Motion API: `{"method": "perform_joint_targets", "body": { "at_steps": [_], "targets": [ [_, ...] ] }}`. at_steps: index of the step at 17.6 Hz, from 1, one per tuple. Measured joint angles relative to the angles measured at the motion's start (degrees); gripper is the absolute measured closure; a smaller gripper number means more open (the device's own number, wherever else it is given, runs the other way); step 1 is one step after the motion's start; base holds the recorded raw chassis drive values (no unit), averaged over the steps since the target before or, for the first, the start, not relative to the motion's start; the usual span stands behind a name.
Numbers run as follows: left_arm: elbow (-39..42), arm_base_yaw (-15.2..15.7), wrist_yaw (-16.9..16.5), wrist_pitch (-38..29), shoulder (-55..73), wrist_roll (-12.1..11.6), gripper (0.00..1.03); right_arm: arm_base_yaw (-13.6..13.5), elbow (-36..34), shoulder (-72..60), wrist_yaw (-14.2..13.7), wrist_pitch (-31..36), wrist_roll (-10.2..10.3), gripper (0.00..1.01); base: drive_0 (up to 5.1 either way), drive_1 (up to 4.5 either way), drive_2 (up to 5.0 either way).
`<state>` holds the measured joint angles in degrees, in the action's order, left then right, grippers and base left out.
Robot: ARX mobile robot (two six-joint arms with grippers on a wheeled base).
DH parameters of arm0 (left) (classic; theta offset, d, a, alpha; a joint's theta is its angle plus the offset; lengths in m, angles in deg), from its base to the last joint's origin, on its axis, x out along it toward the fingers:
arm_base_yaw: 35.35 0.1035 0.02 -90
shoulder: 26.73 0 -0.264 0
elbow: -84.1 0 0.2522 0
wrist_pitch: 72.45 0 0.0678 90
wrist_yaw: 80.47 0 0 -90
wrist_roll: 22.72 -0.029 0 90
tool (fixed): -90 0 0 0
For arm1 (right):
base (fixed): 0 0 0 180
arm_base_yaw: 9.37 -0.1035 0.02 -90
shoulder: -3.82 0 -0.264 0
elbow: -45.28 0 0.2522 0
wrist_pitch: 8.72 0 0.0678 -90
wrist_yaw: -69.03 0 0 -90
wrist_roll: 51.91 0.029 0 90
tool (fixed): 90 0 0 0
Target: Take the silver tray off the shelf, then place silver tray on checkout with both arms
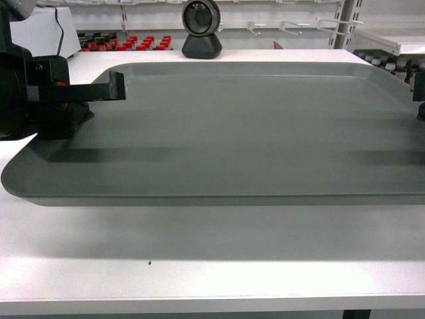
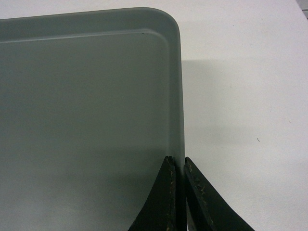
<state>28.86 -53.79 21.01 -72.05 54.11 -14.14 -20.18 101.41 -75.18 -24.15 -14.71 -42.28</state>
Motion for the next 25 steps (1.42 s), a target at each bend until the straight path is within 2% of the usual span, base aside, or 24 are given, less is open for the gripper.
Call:
{"method": "perform_joint_targets", "body": {
  "at_steps": [6,7,8,9,10,11,15,17,21,23,25],
  "targets": [
    [0.0,0.0,0.0,-0.1,0.0,0.0,0.99,0.0,0.0,0.0,0.0,0.0,0.0,0.99,0.0,0.0,0.0],
    [0.0,-0.3,1.9,-1.1,0.2,0.2,0.99,0.2,-1.8,-0.2,1.6,6.8,0.5,0.99,0.0,0.0,0.0],
    [0.0,-2.5,10.8,-7.2,1.8,-0.2,0.99,0.7,-3.8,-1.0,4.3,14.5,1.0,0.99,0.0,0.0,0.0],
    [-1.1,-3.8,18.6,-10.2,3.3,-2.1,0.99,0.8,-3.7,-2.5,4.5,19.2,1.1,0.99,0.0,0.0,0.0],
    [-2.2,-4.4,22.7,-12.1,4.8,-4.4,0.99,1.3,-2.3,-3.9,5.4,19.8,1.0,0.99,0.0,0.0,0.0],
    [-4.2,-4.4,24.3,-12.2,7.2,-5.9,0.99,1.5,-0.1,-6.0,5.8,18.8,0.5,0.99,0.0,0.0,0.0],
    [-11.4,-1.8,21.7,-7.1,16.3,-5.8,0.99,2.3,9.4,-15.8,7.3,10.7,-0.9,0.99,0.0,0.0,0.0],
    [-15.1,-1.1,21.6,-5.3,18.6,-5.7,0.99,2.3,14.7,-19.1,7.3,7.8,-1.8,0.99,0.0,0.0,0.0],
    [-21.7,1.8,18.8,-0.3,24.6,-3.9,0.99,2.6,24.9,-27.5,7.3,0.5,-3.4,0.99,0.0,0.0,0.0],
    [-22.0,1.9,18.5,1.4,26.2,-2.4,0.99,3.0,25.6,-29.9,7.3,-1.6,-3.5,0.99,0.0,0.0,0.0],
    [-22.1,2.2,18.1,1.0,26.3,-2.2,0.99,3.0,25.9,-30.4,7.3,-1.7,-3.8,0.99,0.0,0.0,0.0]
  ]
}}
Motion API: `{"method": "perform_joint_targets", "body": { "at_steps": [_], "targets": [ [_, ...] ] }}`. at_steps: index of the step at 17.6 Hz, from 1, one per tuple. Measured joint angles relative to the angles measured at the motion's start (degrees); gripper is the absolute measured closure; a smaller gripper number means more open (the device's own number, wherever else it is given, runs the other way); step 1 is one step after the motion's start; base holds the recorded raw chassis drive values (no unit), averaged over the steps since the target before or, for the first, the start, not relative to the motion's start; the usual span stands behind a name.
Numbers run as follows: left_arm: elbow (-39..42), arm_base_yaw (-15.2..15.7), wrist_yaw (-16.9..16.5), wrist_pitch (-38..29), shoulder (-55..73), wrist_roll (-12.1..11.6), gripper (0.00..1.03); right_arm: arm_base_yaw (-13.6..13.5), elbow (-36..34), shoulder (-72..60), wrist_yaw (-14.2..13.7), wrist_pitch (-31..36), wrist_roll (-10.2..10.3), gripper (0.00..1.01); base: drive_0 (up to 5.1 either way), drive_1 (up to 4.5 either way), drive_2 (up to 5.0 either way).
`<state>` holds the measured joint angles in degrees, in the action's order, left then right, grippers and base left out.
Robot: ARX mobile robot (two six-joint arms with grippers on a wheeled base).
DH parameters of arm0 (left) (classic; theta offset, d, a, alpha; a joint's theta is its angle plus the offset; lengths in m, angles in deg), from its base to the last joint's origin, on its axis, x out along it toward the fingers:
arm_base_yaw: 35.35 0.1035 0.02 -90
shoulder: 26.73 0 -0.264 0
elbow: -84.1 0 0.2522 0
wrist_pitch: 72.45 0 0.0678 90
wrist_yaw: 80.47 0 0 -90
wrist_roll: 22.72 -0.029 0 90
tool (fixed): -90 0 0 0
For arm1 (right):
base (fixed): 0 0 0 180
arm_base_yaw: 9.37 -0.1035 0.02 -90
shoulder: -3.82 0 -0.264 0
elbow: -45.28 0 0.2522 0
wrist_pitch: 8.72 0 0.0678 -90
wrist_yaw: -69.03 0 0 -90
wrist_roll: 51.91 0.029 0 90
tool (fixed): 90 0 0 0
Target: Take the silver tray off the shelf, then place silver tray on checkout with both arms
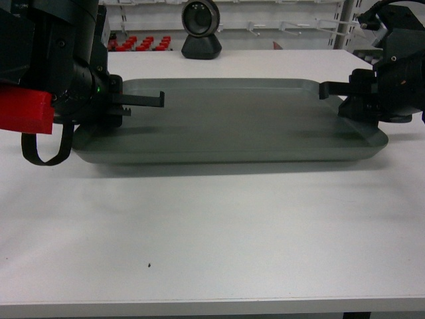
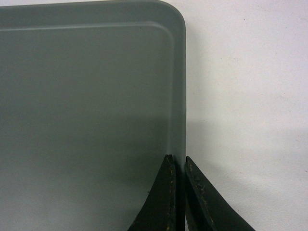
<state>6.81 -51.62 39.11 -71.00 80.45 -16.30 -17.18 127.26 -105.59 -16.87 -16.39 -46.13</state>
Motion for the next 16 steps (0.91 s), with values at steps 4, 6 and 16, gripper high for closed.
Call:
{"method": "perform_joint_targets", "body": {
  "at_steps": [4,6,16],
  "targets": [
    [-0.2,1.1,7.2,-1.0,0.5,0.7,0.73,-0.4,-0.7,-0.1,0.3,0.0,-2.3,0.84,0.0,0.0,0.0],
    [-0.2,3.2,8.7,-1.7,0.4,0.7,0.53,0.5,-0.7,-0.1,-0.2,0.0,-3.1,0.63,0.0,0.0,0.0],
    [2.3,-0.9,7.0,-12.4,-14.5,-0.5,0.05,2.0,-2.9,9.4,4.1,10.1,-0.3,0.03,0.0,0.0,0.0]
  ]
}}
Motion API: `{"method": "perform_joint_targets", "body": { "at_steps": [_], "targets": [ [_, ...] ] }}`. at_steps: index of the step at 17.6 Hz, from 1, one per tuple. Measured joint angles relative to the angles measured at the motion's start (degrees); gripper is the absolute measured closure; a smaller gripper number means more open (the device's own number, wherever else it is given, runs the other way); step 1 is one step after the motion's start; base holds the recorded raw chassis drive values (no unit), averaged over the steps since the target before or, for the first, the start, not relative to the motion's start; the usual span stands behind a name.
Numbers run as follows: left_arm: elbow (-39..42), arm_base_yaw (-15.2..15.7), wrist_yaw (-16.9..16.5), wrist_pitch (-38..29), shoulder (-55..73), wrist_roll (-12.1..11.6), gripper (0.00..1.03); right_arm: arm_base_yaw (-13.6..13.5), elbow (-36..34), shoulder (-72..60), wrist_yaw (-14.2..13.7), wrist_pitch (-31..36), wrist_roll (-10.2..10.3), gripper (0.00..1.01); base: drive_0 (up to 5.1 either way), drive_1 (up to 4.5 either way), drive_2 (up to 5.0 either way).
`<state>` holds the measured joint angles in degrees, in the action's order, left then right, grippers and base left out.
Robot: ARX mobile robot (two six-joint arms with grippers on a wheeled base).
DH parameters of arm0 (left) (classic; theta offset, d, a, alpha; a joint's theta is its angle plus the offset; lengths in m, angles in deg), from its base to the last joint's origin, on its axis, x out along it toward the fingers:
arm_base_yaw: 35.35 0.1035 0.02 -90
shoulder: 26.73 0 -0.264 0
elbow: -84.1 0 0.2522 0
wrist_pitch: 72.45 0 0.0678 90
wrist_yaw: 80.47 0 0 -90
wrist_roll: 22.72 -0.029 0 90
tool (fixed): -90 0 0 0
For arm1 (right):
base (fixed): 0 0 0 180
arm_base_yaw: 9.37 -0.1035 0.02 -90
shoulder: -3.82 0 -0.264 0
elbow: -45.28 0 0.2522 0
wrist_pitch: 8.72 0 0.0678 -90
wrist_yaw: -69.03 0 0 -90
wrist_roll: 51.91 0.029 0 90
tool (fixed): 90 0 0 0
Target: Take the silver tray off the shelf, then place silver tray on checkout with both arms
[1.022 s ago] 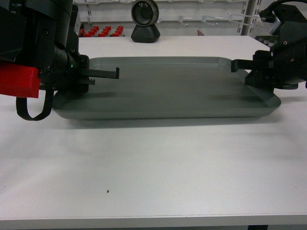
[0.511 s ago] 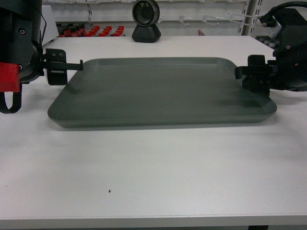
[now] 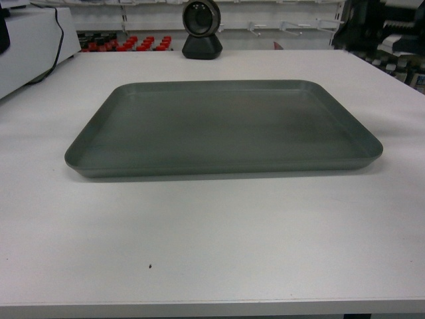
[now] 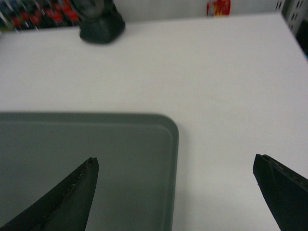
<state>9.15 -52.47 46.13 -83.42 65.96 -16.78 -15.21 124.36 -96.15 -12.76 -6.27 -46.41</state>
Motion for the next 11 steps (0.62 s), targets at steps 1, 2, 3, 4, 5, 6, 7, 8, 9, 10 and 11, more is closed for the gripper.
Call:
{"method": "perform_joint_targets", "body": {
  "at_steps": [1,2,3,4,5,6,7,8,9,10,11],
  "targets": [
    [1.9,-0.9,-1.8,-1.4,-4.9,0.1,0.05,0.8,-2.0,4.3,0.8,2.7,1.2,0.03,0.0,0.0,0.0],
    [2.3,-0.9,-2.6,-0.8,-5.8,0.2,0.05,0.8,-2.4,5.1,0.6,3.2,1.6,0.03,0.0,0.0,0.0],
    [2.8,-0.9,-3.2,-0.9,-6.5,0.3,0.05,1.1,-2.9,5.9,0.4,3.5,1.9,0.03,0.0,0.0,0.0],
    [3.5,-0.9,-3.9,-1.2,-7.3,0.5,0.05,1.3,-3.3,6.6,0.2,3.5,2.4,0.03,0.0,0.0,0.0],
    [4.7,-0.7,-4.7,-1.9,-8.4,1.0,0.05,1.4,-4.0,7.6,-0.2,3.4,2.8,0.03,0.0,0.0,0.0],
    [5.6,-0.4,-5.6,-2.5,-9.2,1.2,0.05,1.5,-4.6,8.3,-0.6,3.5,3.0,0.03,0.0,0.0,0.0],
    [6.6,-0.1,-6.2,-3.1,-10.0,1.1,0.05,1.9,-5.2,8.9,-1.1,3.6,3.1,0.03,0.0,0.0,0.0],
    [7.1,0.1,-6.4,-3.4,-10.4,1.1,0.05,2.1,-5.5,9.2,-1.3,3.6,3.3,0.03,0.0,0.0,0.0],
    [9.7,1.2,-6.7,-4.2,-12.7,1.0,0.05,2.5,-7.2,10.3,-1.9,4.0,3.7,0.03,0.0,0.0,0.0],
    [13.0,2.8,-7.3,-4.9,-15.8,0.8,0.05,3.1,-9.3,11.2,-1.9,5.0,4.1,0.03,0.0,0.0,0.0],
    [15.8,4.2,-7.2,-4.3,-19.1,0.4,0.05,3.8,-11.4,12.4,-1.3,5.9,4.7,0.03,0.0,0.0,0.0]
  ]
}}
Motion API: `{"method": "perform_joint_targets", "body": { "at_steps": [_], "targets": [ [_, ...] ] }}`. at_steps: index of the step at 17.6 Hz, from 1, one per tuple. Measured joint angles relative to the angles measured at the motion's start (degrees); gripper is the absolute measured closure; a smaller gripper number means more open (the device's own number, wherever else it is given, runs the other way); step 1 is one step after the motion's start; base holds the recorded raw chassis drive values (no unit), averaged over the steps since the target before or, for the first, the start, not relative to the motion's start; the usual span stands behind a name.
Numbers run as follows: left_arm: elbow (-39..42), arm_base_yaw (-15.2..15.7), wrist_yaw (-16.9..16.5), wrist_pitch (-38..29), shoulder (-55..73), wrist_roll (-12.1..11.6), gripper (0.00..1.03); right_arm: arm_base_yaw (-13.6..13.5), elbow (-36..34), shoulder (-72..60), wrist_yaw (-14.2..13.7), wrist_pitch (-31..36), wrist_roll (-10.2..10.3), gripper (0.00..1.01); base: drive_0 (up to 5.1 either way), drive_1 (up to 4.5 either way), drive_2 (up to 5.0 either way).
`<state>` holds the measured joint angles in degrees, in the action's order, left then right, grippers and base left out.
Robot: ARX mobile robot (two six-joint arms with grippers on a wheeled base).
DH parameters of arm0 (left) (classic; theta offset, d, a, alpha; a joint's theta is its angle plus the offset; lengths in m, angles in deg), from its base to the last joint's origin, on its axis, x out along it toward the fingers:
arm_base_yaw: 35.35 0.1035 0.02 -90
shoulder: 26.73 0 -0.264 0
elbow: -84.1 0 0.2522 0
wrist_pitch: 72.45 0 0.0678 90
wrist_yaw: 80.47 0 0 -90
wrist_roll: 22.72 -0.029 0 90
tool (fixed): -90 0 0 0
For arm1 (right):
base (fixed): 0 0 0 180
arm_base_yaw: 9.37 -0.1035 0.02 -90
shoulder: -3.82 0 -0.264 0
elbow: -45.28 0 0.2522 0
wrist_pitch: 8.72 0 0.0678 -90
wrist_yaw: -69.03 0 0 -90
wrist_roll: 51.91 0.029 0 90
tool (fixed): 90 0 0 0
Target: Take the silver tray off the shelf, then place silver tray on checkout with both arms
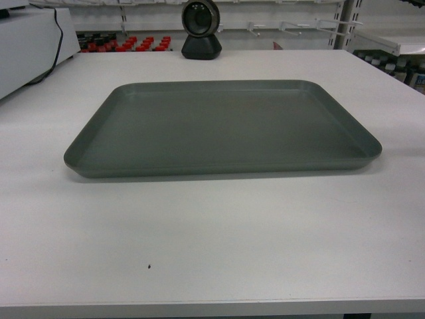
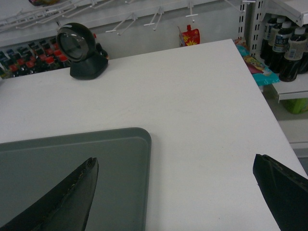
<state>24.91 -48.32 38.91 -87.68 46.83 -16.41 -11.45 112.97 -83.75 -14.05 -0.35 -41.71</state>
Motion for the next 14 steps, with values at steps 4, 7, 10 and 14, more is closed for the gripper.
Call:
{"method": "perform_joint_targets", "body": {
  "at_steps": [4,7,10,14],
  "targets": [
    [3.8,-1.6,0.4,0.6,-4.6,-0.1,0.05,0.5,-3.8,6.3,0.0,1.9,2.4,0.03,0.0,0.0,0.0],
    [9.7,0.4,-12.9,0.6,-9.3,-3.7,0.25,-1.0,-15.1,12.1,-9.3,14.0,-5.3,0.29,0.0,0.0,0.0],
    [19.1,2.7,-19.4,-1.7,-17.4,-5.2,0.57,-0.4,-24.7,23.8,-9.1,10.5,-8.7,0.62,0.0,0.0,0.0],
    [29.1,6.2,-22.3,-3.5,-24.0,-5.3,0.99,2.4,-33.7,36.3,-7.1,10.5,-9.7,0.99,0.0,0.0,0.0]
  ]
}}
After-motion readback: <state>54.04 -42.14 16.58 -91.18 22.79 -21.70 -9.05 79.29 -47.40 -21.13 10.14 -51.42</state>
